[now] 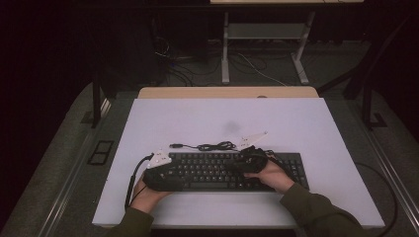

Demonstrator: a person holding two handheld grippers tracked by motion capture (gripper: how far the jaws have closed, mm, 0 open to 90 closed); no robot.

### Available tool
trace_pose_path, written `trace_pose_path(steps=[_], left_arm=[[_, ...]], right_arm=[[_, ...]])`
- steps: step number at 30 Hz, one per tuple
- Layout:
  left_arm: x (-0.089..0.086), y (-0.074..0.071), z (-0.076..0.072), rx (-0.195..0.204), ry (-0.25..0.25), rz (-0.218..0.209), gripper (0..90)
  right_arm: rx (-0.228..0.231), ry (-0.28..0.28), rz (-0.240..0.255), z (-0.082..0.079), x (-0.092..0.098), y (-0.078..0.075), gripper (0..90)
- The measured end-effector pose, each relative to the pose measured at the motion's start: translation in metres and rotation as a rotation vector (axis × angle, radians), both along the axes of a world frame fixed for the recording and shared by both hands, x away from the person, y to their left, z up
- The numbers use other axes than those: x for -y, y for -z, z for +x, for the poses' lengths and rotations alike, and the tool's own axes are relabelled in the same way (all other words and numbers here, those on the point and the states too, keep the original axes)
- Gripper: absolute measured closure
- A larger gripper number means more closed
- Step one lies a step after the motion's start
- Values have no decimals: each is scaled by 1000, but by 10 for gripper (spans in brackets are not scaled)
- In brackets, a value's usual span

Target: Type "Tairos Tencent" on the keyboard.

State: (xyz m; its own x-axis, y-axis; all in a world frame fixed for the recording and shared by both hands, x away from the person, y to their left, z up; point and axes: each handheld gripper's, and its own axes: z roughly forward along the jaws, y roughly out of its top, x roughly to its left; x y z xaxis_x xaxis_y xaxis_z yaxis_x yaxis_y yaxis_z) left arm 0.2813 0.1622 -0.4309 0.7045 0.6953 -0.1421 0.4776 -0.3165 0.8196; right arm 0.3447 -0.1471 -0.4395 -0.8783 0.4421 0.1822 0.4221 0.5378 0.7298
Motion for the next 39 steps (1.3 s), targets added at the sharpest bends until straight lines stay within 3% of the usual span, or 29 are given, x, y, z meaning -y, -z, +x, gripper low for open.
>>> trace_pose_path(steps=[9, 16, 27, 34, 39], left_arm=[[0, 0, 0, 1, -4, 1, 213], [-1, 0, 0, 1, -6, 3, 218], [-1, 0, 0, 0, -7, 7, 232], [0, 0, 0, -3, -7, 11, 249], [-1, 1, 1, -7, -9, 25, 288]], right_arm=[[5, 2, 0, 0, 0, -1, 895], [19, 5, 22, -1, 3, -4, 827], [21, 26, 99, 0, 11, -10, 533], [30, 50, 108, 1, 13, -10, 346], [49, 74, 110, 1, 14, -10, 275]])
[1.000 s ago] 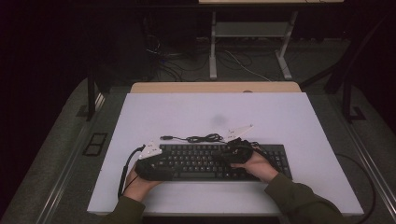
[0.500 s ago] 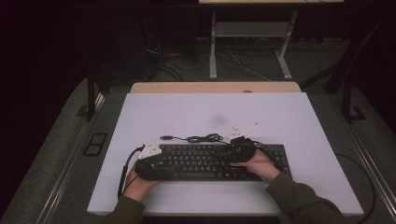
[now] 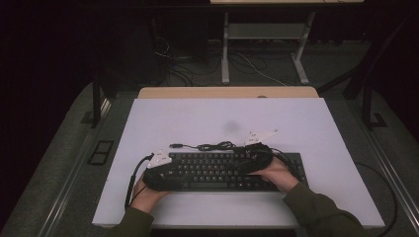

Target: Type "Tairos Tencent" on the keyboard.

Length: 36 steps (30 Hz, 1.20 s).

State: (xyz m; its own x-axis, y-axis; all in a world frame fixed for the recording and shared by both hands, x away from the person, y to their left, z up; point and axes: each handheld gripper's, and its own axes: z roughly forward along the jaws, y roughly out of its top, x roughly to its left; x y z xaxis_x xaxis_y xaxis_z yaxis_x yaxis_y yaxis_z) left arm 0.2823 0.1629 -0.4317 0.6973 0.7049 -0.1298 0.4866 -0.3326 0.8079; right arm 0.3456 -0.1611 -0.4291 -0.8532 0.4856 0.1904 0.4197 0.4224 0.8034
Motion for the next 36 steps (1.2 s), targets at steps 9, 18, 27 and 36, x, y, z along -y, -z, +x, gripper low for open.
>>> trace_pose_path(steps=[9, 18, 27, 36], left_arm=[[-1, 0, 1, -10, -3, 11, 432], [-2, 1, 2, -33, 6, 20, 696], [0, 2, 4, -39, 17, 40, 889], [4, 4, 9, -41, 19, 40, 889]], right_arm=[[12, 26, -8, 0, 0, 1, 227], [18, 29, -17, -1, -1, 2, 214], [22, 32, -20, -1, 0, 2, 213], [27, 36, -29, -1, -1, 2, 210]])
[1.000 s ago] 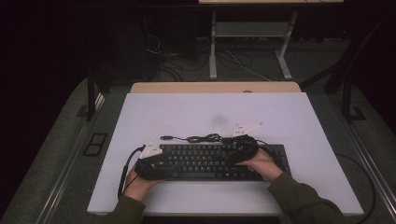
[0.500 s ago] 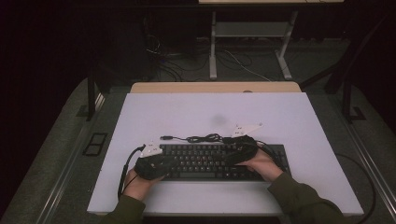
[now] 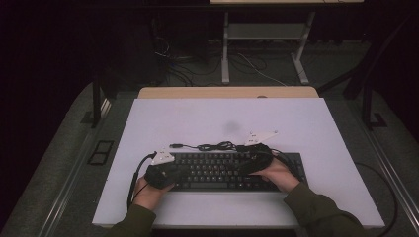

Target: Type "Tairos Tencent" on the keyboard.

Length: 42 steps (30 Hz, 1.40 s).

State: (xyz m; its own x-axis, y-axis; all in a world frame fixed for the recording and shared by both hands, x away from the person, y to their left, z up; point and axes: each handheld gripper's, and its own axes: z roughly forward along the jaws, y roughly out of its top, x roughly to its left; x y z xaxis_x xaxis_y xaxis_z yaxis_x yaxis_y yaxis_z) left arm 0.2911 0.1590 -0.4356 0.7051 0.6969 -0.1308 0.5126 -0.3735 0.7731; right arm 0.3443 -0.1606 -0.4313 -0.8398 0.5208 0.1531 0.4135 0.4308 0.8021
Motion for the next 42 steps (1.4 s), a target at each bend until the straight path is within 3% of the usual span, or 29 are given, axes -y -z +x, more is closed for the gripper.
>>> trace_pose_path(steps=[10, 12, 27, 42], left_arm=[[2, 3, 3, -9, 14, 1, 889], [2, 4, 3, -15, 25, 18, 889], [0, -2, 2, 10, 20, -12, 889], [1, -8, 3, 16, 62, -32, 889]], right_arm=[[6, 10, -10, -1, 2, 0, 201], [3, 15, -9, -1, 2, 0, 200], [13, 30, -2, -2, 6, -2, 190], [7, 55, 6, -4, 13, -3, 189]])
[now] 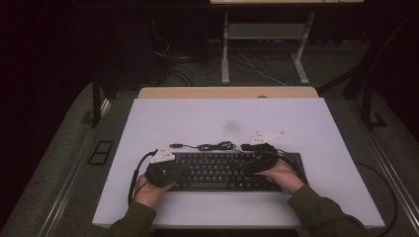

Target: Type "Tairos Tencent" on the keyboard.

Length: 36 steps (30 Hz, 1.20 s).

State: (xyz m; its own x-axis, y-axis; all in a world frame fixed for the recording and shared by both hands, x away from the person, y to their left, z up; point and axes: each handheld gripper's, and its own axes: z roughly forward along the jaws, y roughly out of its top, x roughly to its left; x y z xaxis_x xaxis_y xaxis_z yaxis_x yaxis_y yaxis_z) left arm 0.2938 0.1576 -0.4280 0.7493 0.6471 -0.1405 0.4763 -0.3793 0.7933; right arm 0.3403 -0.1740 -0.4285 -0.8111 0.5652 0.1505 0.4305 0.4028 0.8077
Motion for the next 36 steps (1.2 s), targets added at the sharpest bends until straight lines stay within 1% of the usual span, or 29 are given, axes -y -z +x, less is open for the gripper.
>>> trace_pose_path(steps=[4, 6, 7, 16, 21, 27, 31, 36], left_arm=[[2, -1, 0, 2, 10, -6, 889], [3, -2, 0, 2, 18, -7, 889], [4, -2, 0, 1, 21, -6, 889], [11, -3, -1, -2, 54, -21, 890], [16, -2, -2, -8, 81, -27, 889], [22, -3, -4, -15, 119, -32, 890], [29, -3, -5, -20, 154, -28, 889], [37, -1, -7, -27, 183, -24, 890]], right_arm=[[-3, 9, -5, -1, 3, 1, 188], [5, 14, -6, -1, 4, 0, 187], [-1, 21, -4, -2, 5, 0, 187], [-1, 30, -1, -3, 8, 0, 187], [-5, 36, 1, -3, 10, 0, 187], [1, 40, 2, -5, 12, 0, 186], [0, 47, -1, -6, 14, 0, 186], [0, 57, 2, -7, 16, 0, 186]])
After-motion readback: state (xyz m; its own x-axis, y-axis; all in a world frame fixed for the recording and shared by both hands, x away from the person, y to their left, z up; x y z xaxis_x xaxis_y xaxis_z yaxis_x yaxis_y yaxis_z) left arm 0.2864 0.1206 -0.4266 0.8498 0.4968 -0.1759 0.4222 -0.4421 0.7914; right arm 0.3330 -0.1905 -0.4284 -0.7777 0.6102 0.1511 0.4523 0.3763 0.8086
